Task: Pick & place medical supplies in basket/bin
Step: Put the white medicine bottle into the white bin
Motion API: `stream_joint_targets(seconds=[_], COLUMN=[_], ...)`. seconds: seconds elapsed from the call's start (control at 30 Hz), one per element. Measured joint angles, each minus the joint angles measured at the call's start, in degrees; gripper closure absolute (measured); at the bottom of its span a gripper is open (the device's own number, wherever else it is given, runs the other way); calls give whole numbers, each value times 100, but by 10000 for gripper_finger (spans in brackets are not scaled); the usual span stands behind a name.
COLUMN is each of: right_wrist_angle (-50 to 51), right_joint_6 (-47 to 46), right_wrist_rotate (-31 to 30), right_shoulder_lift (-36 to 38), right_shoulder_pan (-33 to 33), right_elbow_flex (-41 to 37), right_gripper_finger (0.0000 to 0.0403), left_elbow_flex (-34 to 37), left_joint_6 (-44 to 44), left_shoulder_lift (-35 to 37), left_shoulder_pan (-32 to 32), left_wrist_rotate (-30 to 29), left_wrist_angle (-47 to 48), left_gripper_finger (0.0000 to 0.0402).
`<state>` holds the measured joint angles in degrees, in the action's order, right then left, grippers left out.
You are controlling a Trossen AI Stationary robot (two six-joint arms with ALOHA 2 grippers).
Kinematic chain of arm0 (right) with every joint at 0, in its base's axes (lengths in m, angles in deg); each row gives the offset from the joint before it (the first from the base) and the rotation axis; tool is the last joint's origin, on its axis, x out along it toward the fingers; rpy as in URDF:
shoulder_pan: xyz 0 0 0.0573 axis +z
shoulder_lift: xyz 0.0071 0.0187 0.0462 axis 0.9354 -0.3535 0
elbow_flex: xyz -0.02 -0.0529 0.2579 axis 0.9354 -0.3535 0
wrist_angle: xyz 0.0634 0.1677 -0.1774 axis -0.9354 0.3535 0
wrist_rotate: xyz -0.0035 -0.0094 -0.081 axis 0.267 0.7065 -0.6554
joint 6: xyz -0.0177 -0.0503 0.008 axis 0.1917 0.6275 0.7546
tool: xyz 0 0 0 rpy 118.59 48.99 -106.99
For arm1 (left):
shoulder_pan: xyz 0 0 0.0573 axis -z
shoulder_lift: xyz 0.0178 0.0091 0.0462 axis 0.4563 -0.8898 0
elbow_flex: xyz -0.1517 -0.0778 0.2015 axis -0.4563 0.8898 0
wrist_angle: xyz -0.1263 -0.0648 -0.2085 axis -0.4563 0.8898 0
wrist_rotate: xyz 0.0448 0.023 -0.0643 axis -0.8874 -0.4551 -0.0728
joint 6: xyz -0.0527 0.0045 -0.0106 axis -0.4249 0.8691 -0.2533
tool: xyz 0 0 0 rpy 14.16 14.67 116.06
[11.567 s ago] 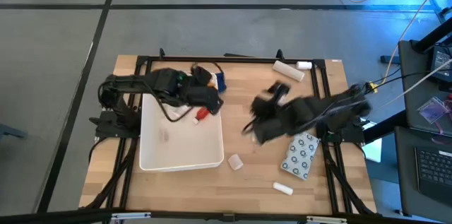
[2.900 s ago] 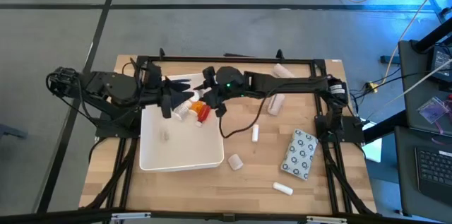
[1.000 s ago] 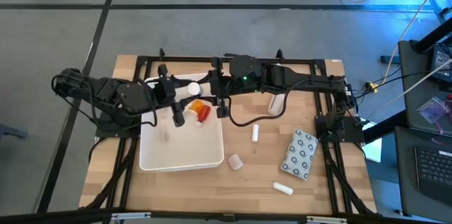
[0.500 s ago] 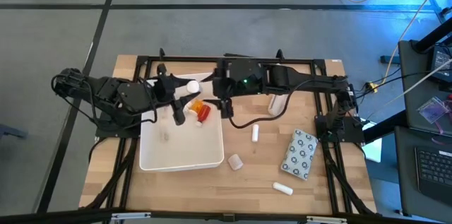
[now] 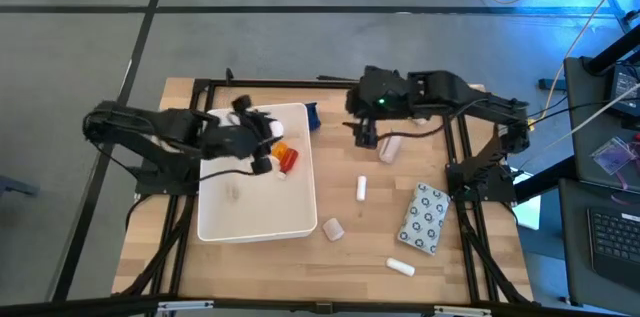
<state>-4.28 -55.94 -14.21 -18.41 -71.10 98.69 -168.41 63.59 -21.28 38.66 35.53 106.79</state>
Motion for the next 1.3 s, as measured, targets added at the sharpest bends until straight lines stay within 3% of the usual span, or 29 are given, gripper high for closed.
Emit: stream_joint_targets(seconds=[0.33, 0.53, 0.77, 1.3], right_wrist_angle=[155, 517, 755, 757], right_joint_6=[-521, -830, -976, -998], right_wrist_rotate=[26, 39, 37, 70], right_shoulder_lift=[144, 144, 144, 144], right_shoulder_pan=[9, 20, 126, 282], right_elbow_flex=[0, 0, 0, 0], right_gripper_finger=[76, 76, 76, 75], left_elbow_flex=[1, 1, -2, -25], left_joint_6=[3177, 4210, 3469, 2860], left_shoulder_lift=[-1433, -2215, -2889, -3581], left_shoulder_pan=[-534, -780, -1194, -1651], left_wrist_rotate=[1043, 1205, 2177, 2323], left_wrist_angle=[316, 390, 385, 245], left_gripper_finger=[224, 224, 224, 215])
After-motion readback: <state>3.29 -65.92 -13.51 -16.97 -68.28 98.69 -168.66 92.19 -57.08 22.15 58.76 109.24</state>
